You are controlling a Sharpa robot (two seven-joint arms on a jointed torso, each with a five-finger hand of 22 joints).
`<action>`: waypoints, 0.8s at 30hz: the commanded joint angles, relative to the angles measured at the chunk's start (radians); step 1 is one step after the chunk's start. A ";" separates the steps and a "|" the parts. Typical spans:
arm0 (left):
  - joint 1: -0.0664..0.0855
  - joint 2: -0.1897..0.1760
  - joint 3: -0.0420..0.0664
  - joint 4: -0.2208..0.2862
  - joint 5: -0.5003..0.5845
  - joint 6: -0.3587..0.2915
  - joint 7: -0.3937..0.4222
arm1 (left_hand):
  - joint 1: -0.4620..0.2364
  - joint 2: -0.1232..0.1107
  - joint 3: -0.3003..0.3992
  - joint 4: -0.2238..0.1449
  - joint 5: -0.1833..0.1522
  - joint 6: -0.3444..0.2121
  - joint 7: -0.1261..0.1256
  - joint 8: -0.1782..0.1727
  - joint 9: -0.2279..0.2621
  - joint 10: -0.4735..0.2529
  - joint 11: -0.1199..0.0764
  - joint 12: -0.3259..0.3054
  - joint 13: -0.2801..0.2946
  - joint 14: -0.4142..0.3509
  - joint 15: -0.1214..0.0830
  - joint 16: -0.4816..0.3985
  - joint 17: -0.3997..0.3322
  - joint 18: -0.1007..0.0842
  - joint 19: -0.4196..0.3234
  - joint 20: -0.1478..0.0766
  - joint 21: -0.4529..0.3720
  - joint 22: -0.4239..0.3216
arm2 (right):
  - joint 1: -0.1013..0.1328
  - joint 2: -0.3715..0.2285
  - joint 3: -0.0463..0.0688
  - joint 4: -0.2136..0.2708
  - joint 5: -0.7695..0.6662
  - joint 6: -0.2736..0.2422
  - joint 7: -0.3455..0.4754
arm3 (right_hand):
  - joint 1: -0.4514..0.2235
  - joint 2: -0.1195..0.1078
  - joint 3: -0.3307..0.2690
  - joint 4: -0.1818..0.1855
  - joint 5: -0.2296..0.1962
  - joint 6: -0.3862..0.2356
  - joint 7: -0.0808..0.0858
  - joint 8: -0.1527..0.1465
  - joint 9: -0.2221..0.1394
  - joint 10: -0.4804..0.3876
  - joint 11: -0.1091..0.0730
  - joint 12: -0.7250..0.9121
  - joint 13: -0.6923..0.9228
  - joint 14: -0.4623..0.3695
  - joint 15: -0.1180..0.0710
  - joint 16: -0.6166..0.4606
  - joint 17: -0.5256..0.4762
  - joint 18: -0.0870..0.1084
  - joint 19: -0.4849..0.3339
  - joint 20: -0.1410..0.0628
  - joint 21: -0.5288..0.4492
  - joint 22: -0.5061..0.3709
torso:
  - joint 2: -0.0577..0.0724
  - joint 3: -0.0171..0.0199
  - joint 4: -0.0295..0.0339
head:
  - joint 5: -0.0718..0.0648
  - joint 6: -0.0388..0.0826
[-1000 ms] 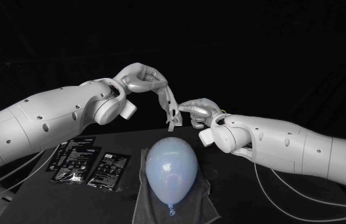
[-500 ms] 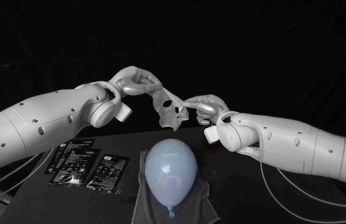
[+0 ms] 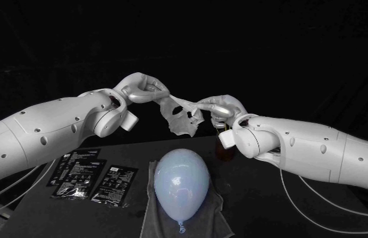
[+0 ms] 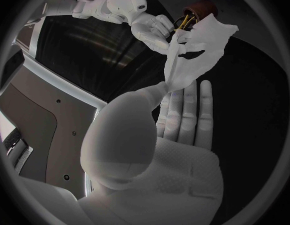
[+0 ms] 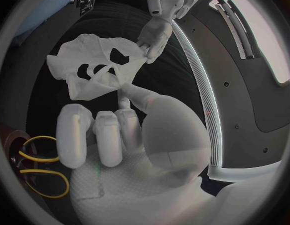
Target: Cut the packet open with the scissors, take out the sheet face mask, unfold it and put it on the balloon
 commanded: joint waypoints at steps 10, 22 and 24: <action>-0.003 0.009 -0.001 -0.010 -0.009 -0.019 0.002 | 0.002 0.006 -0.005 0.003 0.006 0.007 0.001 0.003 0.079 0.009 0.001 -0.005 0.002 0.008 -0.001 -0.007 0.002 -0.001 -0.005 -0.001 0.005 0.001 | 0.051 0.009 0.002 -0.001 -0.199 0.036 -0.082 | -0.013 0.006 0.021 -0.005 0.003 0.002 -0.008 0.046 0.063 0.003 -0.003 -0.045 0.102 0.104 -0.005 0.004 0.263 -0.002 0.000 -0.006 -0.036 0.195 | 0.000 -0.0009 0.0005 | -0.003 0.012; -0.004 0.012 -0.002 -0.008 -0.009 -0.019 0.003 | 0.001 0.005 -0.006 0.004 0.006 0.007 0.001 0.002 0.079 0.010 0.001 -0.006 0.002 0.008 -0.001 -0.007 0.003 -0.001 -0.006 -0.001 0.008 0.002 | 0.061 0.034 0.000 -0.029 -0.387 0.066 -0.158 | -0.022 0.026 0.054 -0.007 0.003 -0.036 0.007 0.026 0.061 -0.030 0.009 -0.100 0.051 0.092 0.004 -0.003 0.234 0.009 -0.026 -0.001 -0.088 0.178 | 0.002 -0.0002 -0.0001 | 0.000 0.010; -0.004 0.011 -0.002 -0.007 -0.009 -0.019 0.004 | 0.001 0.005 -0.006 0.004 0.006 0.007 0.001 0.002 0.080 0.011 0.001 -0.007 0.002 0.009 -0.001 -0.008 0.004 -0.001 -0.007 -0.001 0.009 0.004 | 0.061 0.036 -0.001 -0.035 -0.409 0.072 -0.175 | -0.020 0.025 0.060 -0.012 0.003 -0.039 0.009 0.023 0.060 -0.038 0.011 -0.113 0.039 0.089 0.005 -0.005 0.225 0.009 -0.026 0.001 -0.088 0.178 | 0.002 -0.0004 -0.0009 | 0.001 0.010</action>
